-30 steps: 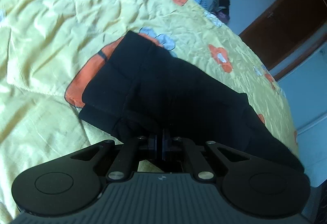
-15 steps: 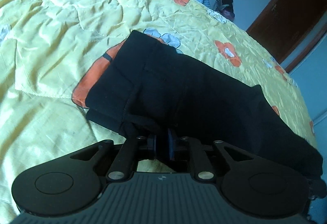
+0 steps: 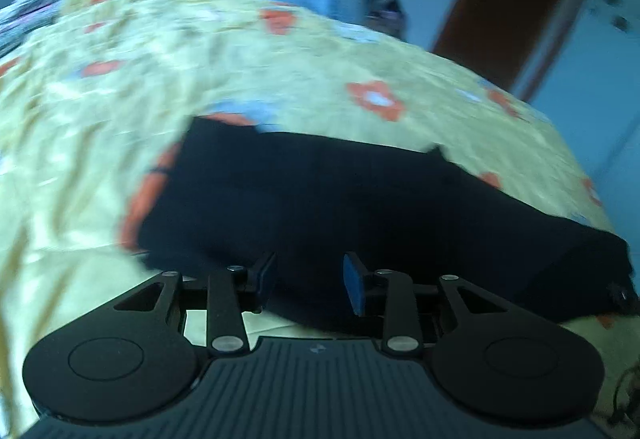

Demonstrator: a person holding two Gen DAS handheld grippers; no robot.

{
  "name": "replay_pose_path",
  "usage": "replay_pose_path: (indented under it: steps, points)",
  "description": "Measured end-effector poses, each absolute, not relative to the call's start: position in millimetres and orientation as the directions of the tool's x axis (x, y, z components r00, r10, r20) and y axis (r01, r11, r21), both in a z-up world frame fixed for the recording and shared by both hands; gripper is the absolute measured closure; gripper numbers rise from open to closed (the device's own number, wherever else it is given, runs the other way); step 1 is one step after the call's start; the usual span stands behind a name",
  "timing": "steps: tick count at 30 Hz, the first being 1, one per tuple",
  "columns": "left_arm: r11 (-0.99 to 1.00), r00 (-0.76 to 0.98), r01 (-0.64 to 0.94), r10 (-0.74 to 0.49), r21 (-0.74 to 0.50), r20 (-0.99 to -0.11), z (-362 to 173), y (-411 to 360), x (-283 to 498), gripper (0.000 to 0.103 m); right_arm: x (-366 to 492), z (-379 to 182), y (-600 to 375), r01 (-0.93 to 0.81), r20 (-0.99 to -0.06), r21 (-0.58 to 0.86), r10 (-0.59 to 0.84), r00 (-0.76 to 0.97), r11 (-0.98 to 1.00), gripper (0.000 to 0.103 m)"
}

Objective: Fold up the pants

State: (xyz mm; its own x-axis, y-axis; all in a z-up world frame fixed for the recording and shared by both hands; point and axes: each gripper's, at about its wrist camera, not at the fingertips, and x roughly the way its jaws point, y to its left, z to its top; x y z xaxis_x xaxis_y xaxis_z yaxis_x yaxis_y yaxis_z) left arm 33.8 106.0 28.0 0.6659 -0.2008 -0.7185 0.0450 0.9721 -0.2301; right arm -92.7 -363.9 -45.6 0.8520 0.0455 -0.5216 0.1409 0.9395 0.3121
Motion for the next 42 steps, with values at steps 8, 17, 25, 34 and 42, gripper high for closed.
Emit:
replay_pose_path:
  steps: [8, 17, 25, 34, 42]
  points:
    - [0.944, 0.666, 0.297, -0.311, -0.141, -0.678, 14, -8, 55, 0.041, -101, -82, -460, 0.349, -0.428, 0.697, -0.026, 0.903, 0.627, 0.021]
    - [0.847, 0.679, 0.518, -0.32, 0.122, -0.66, -19, -96, 43, 0.036, -55, -75, -505, 0.362, -0.425, 0.817, 0.045, 0.904, 0.448, 0.019]
    - [0.746, 0.681, 0.62, -0.359, 0.242, -0.638, -40, -140, 37, 0.038, 7, -62, -512, 0.321, -0.425, 0.799, 0.099, 0.9, 0.509, 0.012]
    - [0.697, 0.664, 0.675, -0.429, 0.243, -0.612, -44, -160, 32, 0.04, 17, -58, -512, 0.294, -0.445, 0.734, 0.106, 0.889, 0.612, 0.012]
    - [0.668, 0.632, 0.714, -0.488, 0.21, -0.602, -48, -169, 34, 0.053, -51, -61, -521, 0.353, -0.452, 0.711, 0.01, 0.892, 0.608, 0.009]
